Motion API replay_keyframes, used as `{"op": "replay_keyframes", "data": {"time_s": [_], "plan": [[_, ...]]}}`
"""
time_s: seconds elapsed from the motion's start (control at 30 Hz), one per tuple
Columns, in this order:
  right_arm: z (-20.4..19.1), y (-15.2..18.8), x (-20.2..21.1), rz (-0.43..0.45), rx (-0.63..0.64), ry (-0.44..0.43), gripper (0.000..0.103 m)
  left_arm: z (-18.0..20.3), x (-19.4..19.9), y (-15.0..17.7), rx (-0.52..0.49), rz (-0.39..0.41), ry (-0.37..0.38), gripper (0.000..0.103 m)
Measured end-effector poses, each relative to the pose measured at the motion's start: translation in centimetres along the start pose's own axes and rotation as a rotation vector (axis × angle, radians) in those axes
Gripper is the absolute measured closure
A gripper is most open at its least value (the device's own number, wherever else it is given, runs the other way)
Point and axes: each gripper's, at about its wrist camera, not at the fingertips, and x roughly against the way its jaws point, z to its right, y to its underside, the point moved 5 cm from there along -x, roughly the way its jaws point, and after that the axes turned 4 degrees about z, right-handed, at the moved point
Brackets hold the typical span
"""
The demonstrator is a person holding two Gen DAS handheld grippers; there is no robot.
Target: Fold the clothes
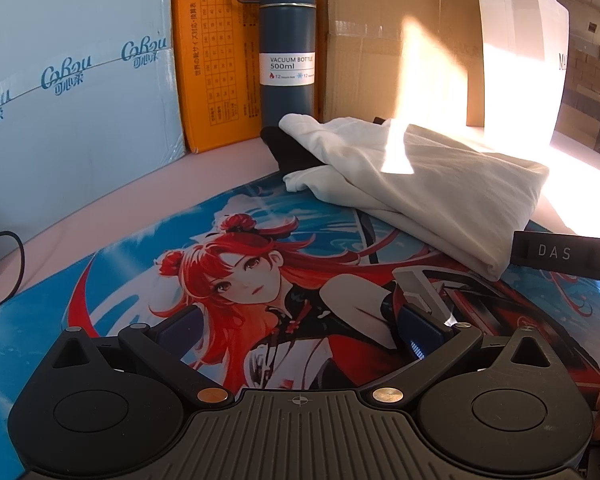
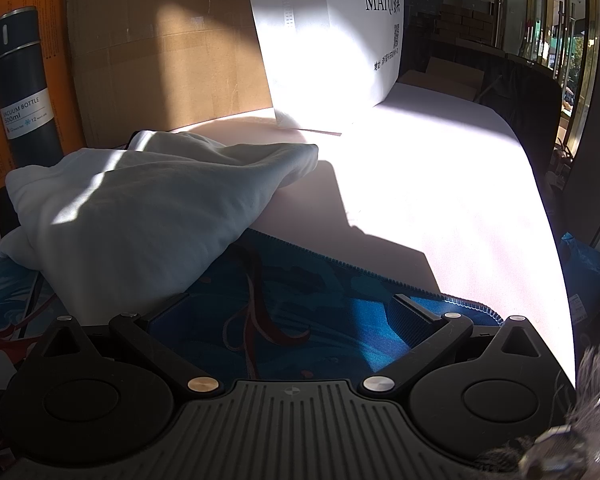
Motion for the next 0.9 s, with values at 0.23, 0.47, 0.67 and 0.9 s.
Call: {"op": "replay_keyframes", "data": {"time_s": [0.23, 0.47, 0.67, 0.9], "plan": [[-0.2, -0.1, -0.2, -0.004, 0.003, 0.005, 0.0, 0.0, 0.0, 0.0, 0.0, 0.0, 0.0, 0.0], [-0.2, -0.2, -0.1, 0.0, 0.0, 0.0, 0.0, -0.1, 0.1, 0.0, 0.01, 0.003, 0.009, 0.0], [-0.7, -0.1, 0.1, -0.003, 0.012, -0.023, 0.0, -0.3, 1.1, -0.2, 0.031, 0.041, 0.04, 0.0], [0.3, -0.3, 0.6, 0.014, -0.059, -0.075, 0.0, 1.4, 4.0, -0.8, -0.038, 0.181, 0.066, 0.0]]}}
